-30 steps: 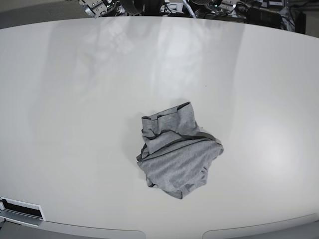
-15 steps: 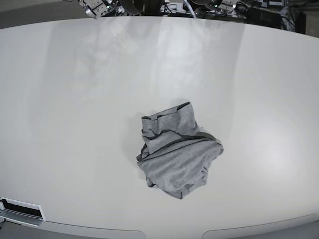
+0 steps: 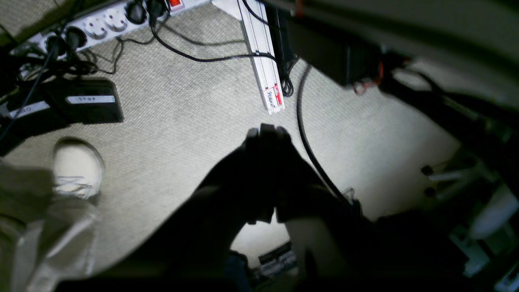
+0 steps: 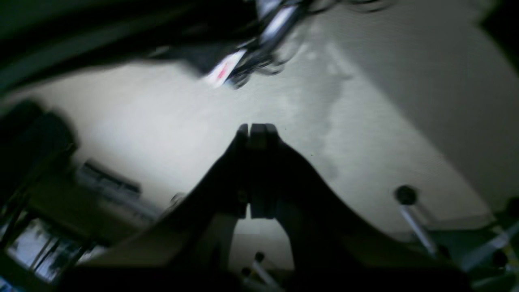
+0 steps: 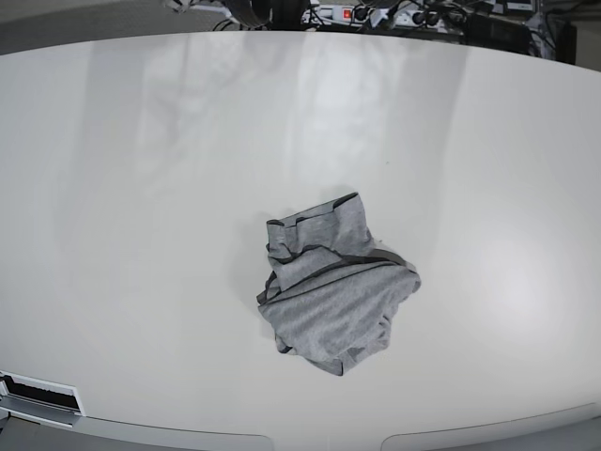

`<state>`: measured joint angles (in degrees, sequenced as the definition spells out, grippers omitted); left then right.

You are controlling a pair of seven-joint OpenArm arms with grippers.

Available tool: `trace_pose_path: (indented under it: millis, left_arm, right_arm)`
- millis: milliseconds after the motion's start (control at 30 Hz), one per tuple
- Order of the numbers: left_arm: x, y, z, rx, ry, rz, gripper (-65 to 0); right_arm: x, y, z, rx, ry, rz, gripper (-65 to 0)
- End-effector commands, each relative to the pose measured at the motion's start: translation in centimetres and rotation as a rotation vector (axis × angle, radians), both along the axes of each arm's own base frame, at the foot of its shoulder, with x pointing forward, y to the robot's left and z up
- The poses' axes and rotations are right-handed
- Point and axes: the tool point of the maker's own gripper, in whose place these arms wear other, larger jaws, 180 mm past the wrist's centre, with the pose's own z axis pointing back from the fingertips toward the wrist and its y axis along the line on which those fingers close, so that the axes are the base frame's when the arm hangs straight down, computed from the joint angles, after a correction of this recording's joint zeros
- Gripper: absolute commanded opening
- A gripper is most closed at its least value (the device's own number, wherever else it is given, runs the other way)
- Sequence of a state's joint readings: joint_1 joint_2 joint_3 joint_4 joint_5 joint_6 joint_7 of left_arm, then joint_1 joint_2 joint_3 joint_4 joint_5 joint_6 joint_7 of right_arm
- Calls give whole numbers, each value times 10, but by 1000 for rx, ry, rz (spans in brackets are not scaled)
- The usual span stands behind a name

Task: Layout the t-shirt on the table in an organized manner, then fold the t-shirt properly

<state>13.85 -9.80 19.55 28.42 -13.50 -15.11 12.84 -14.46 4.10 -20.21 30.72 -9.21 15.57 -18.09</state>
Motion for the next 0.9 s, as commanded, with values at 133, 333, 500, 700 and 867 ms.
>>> trace_pose_path:
  millis: [133, 333, 500, 700, 867]
  left_arm:
    - [-9, 3, 17, -40, -54, -22, -650]
    - [-16, 6, 51, -90, -130, -73, -650]
    - [-22, 11, 86, -67, -172, -128, -650]
    - [10, 25, 149, -31, -313, -77, -650]
    - [73, 38, 213, -63, -511, 11, -650]
  right_arm:
    - [-11, -7, 12, 5, -48, 7, -650]
    - [-9, -7, 46, 38, -186, 10, -650]
    - [-14, -30, 91, -40, -256, 28, -650]
    - [8, -66, 174, -175, -419, 89, -650]
    - [43, -59, 246, -186, -606, 143, -650]
